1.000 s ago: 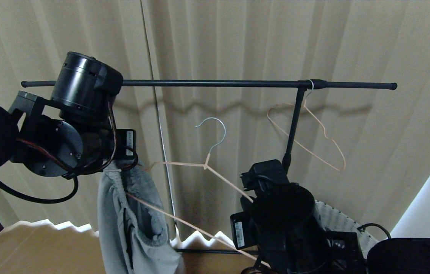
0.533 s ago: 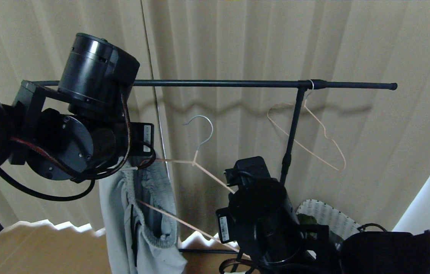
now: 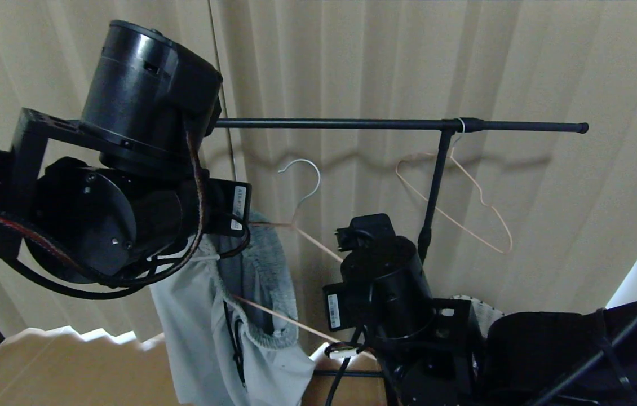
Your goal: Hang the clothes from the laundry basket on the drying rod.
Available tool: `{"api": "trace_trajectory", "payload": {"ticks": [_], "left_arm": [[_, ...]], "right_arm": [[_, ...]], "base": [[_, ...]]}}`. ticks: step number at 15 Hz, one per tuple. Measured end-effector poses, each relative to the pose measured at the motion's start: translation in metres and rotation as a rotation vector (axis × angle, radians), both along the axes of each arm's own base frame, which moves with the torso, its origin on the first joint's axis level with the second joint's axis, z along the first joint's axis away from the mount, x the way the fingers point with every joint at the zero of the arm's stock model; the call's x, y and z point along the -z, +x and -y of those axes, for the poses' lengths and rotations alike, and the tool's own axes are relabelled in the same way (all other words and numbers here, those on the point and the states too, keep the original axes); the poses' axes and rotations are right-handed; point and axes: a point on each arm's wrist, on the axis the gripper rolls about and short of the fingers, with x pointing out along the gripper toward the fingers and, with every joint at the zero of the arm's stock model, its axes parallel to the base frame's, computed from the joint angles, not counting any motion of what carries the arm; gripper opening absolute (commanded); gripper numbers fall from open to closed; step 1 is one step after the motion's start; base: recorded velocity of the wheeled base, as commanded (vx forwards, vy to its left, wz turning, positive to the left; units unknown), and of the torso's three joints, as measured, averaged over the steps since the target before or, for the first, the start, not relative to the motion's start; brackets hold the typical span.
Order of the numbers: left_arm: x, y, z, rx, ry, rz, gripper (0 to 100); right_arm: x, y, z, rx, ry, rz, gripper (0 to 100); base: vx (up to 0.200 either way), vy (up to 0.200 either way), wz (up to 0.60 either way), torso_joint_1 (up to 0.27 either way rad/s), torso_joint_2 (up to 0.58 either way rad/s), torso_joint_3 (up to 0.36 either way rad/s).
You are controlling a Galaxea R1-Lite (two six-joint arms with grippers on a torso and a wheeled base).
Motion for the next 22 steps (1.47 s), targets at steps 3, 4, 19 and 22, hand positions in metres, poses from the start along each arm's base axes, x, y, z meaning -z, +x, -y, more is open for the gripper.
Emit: {"api": "trace_trajectory", "payload": {"ticks": [3, 4, 19, 22], "left_arm": [[-0.007, -0.004, 0.003, 0.047, 0.03, 0.041, 0], [-0.008, -0.005, 0.003, 0.059, 0.039, 0.051, 0], [0.016, -0.035, -0.029, 0.682, -0.05, 0.193, 0], [0.028, -0.032, -0.046, 0.679, -0.015, 0.281, 0]], "right_arm": [[-0.008, 0.014, 0.005, 0.0, 0.021, 0.006, 0], [-0.011, 0.017, 0.006, 0.001, 0.024, 0.011, 0], [-0.037, 0.032, 0.023, -0.08, 0.062, 0.033, 0], [-0.041, 0.031, 0.023, -0.085, 0.061, 0.042, 0]], "base": [[0.0, 0.0, 0.0, 0.0, 0.0, 0.0], [0.0, 0.0, 0.0, 0.0, 0.0, 0.0], [0.0, 0.0, 0.0, 0.0, 0.0, 0.0], [0.0, 0.0, 0.0, 0.0, 0.0, 0.0]]}}
